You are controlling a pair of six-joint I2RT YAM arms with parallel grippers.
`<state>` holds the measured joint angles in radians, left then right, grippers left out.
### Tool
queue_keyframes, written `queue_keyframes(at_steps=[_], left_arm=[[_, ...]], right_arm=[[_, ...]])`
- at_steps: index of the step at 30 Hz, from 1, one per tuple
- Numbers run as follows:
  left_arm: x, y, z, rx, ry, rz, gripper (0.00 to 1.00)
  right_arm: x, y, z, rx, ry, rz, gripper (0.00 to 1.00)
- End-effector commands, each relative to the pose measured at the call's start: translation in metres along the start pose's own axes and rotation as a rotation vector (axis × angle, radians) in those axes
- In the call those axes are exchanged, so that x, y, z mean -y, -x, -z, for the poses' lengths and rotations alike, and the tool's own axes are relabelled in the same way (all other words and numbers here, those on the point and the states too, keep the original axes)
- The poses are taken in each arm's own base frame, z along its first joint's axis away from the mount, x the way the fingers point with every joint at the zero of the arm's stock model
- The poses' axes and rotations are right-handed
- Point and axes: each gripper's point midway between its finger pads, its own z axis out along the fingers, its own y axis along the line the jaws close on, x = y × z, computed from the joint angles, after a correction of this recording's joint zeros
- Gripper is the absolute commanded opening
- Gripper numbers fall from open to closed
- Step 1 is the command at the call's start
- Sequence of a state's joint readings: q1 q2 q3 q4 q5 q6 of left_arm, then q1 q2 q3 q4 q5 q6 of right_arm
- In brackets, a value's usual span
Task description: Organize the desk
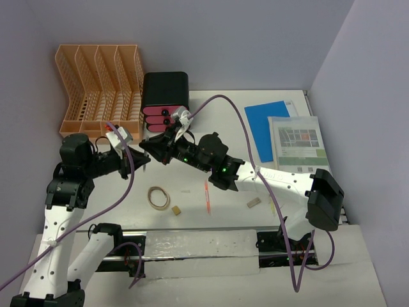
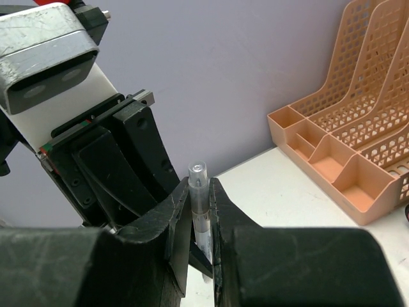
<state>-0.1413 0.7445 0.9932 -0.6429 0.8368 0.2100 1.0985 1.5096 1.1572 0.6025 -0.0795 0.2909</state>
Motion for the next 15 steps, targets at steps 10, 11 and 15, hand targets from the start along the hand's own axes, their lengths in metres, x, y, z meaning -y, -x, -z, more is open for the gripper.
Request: queue_keyframes(at_steps=[10, 11, 15], left_arm=[[0.005, 0.011, 0.006, 0.047, 0.006, -0.029, 0.0], [0.004, 0.011, 0.006, 0.046, 0.01, -0.029, 0.0], [0.003, 0.007, 0.006, 0.044, 0.019, -0.032, 0.0]], right_arm=[[-0.013, 0.036, 0.002, 0.073, 0.019, 0.022, 0.77], [-0.014, 0.039, 0.003, 0.072, 0.021, 0.036, 0.78], [-0.012, 0.054, 0.007, 0.078, -0.005, 0.064, 0.8]])
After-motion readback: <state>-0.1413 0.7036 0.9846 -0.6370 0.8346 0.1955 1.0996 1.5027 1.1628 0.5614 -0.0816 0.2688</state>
